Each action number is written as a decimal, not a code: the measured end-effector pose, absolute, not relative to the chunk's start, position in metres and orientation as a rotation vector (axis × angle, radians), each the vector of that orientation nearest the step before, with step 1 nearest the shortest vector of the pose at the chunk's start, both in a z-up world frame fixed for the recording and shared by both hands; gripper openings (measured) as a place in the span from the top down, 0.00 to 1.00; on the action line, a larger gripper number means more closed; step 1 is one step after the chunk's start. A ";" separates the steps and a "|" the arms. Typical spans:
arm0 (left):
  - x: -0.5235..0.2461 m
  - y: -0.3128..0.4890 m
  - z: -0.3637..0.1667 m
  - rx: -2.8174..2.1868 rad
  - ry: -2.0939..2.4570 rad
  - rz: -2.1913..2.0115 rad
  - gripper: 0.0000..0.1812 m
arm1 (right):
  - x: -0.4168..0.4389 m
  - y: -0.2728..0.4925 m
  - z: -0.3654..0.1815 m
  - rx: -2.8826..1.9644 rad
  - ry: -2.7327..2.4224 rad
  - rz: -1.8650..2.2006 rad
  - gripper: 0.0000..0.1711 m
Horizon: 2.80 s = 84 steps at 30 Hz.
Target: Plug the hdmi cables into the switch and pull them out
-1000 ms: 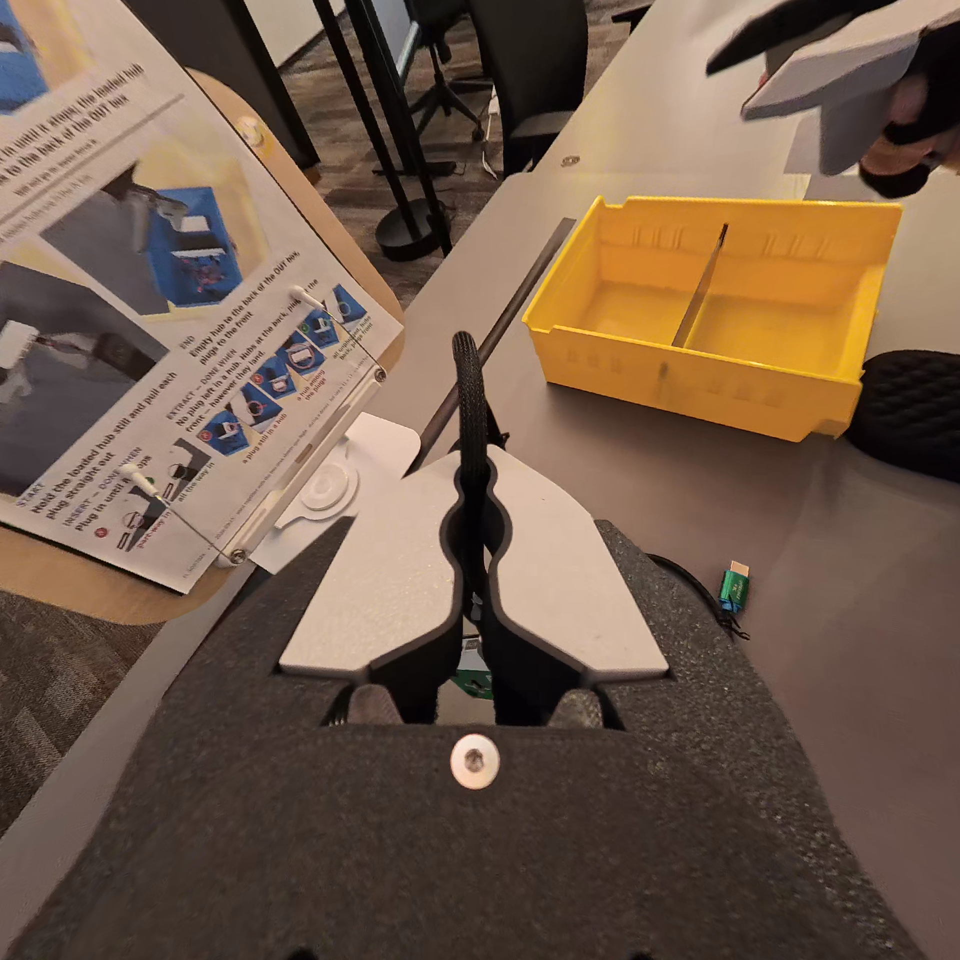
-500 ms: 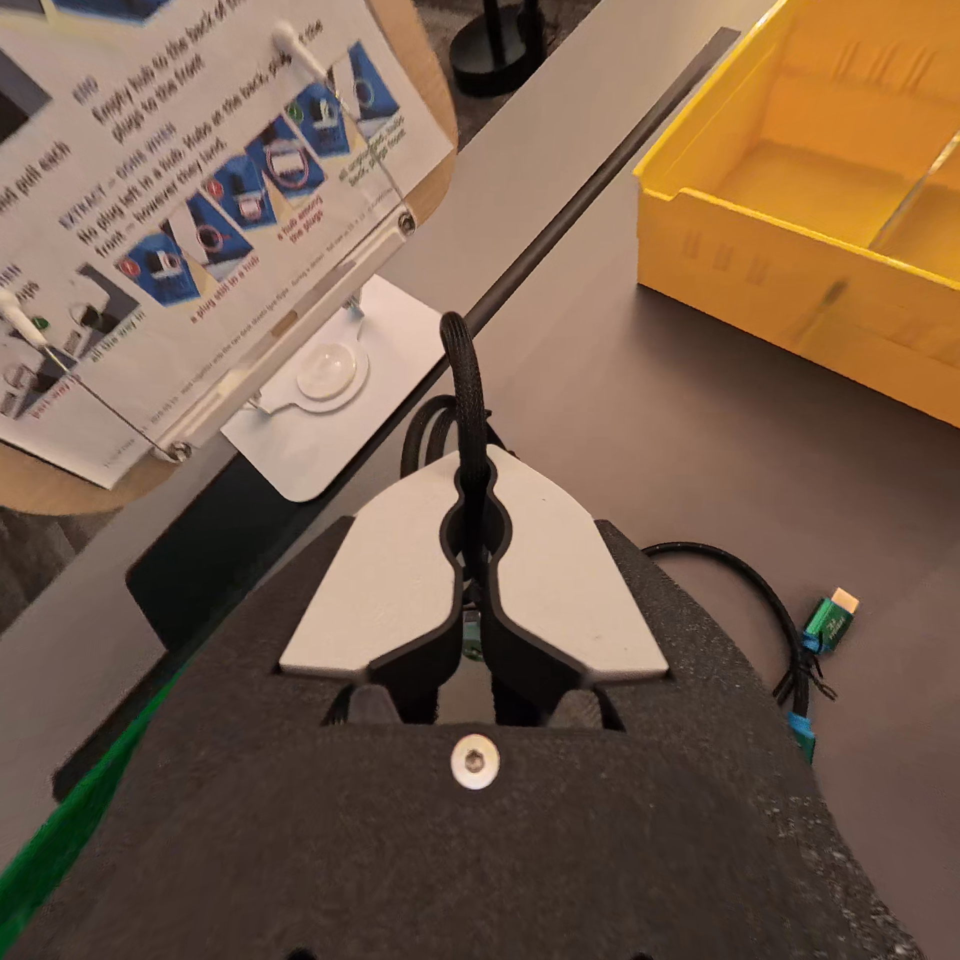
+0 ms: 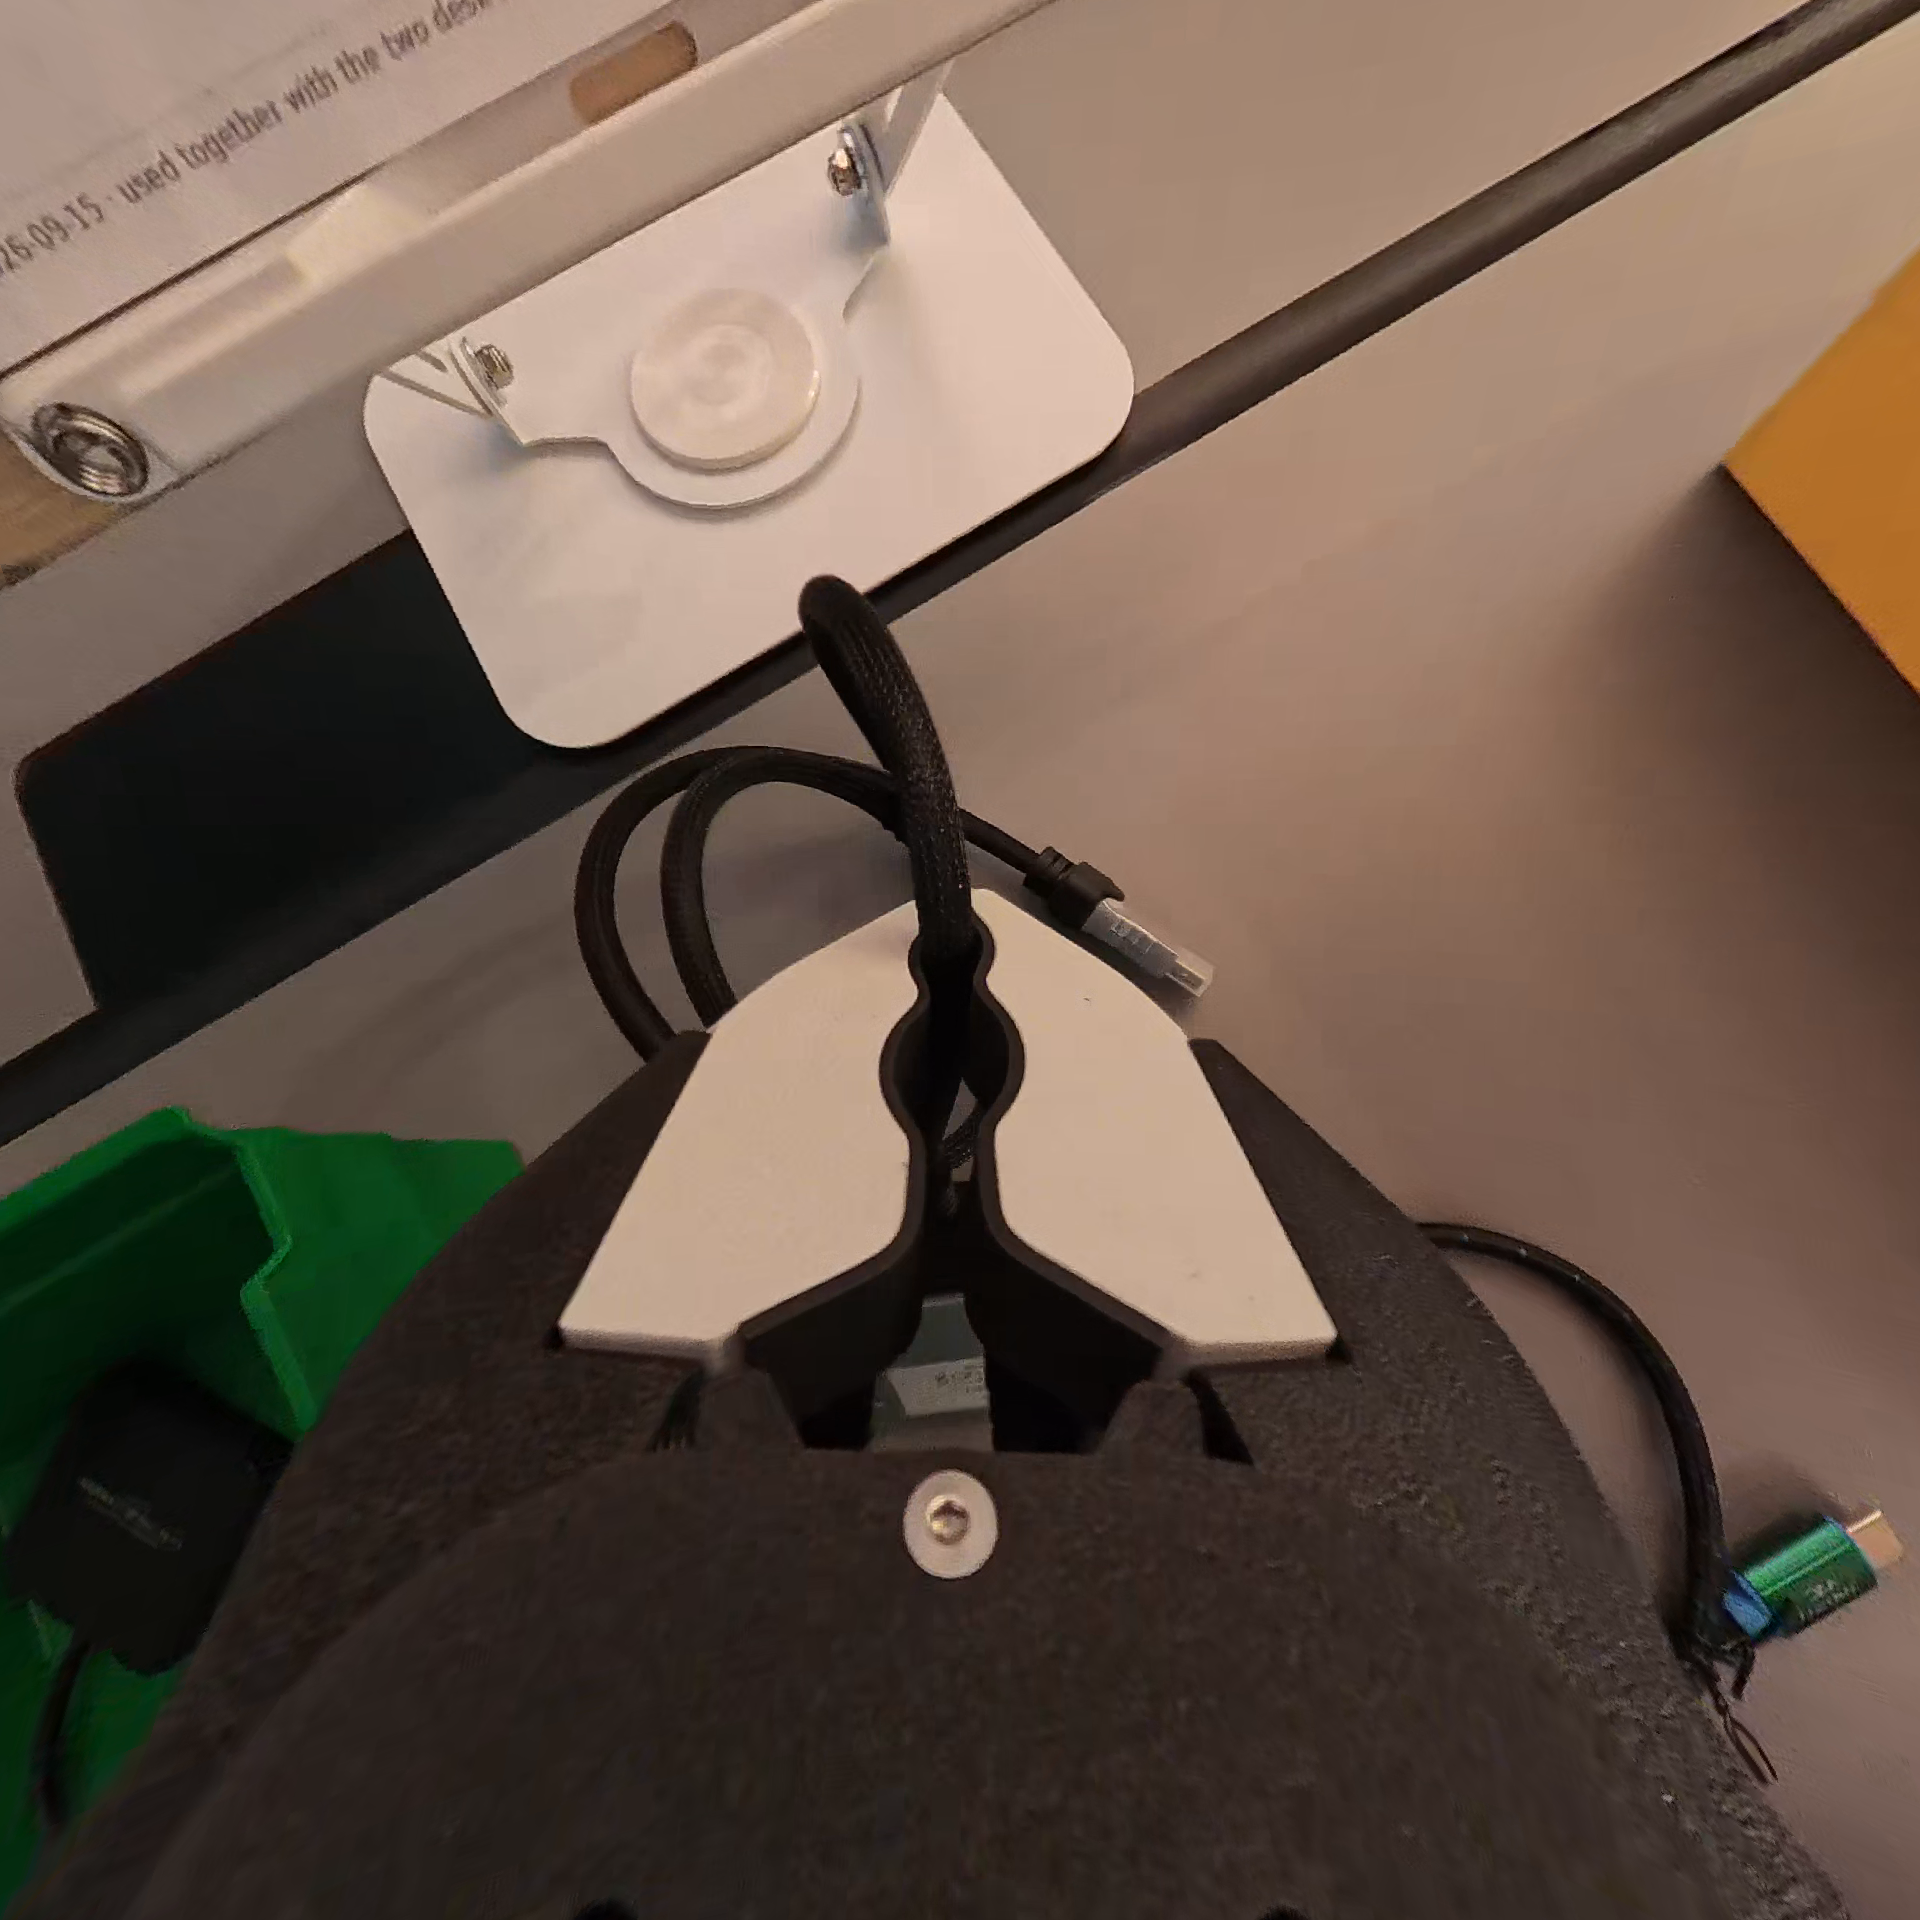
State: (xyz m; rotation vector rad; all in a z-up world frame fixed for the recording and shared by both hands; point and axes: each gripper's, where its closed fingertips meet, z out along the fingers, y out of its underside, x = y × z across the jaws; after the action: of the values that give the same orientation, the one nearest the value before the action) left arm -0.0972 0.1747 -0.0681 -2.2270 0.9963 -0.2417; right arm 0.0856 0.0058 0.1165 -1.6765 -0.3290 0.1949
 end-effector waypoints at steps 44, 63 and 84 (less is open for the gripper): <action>-0.113 0.100 -0.026 -2.178 0.853 -0.781 0.87 | -0.031 0.023 0.082 -1.678 -0.599 0.334 0.72; -0.077 0.076 0.053 -1.946 0.489 -1.627 0.87 | -0.101 0.050 0.027 -1.533 -0.500 0.233 0.83; -0.116 0.064 0.034 -1.837 0.362 -1.960 0.77 | -0.088 0.020 0.063 -1.471 -0.946 -0.068 0.87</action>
State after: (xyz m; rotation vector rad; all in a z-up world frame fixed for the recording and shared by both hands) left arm -0.1157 0.0642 0.0339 -1.8366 0.3623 -1.9602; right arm -0.0881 0.0204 0.0626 -1.4710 -0.9460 -0.0685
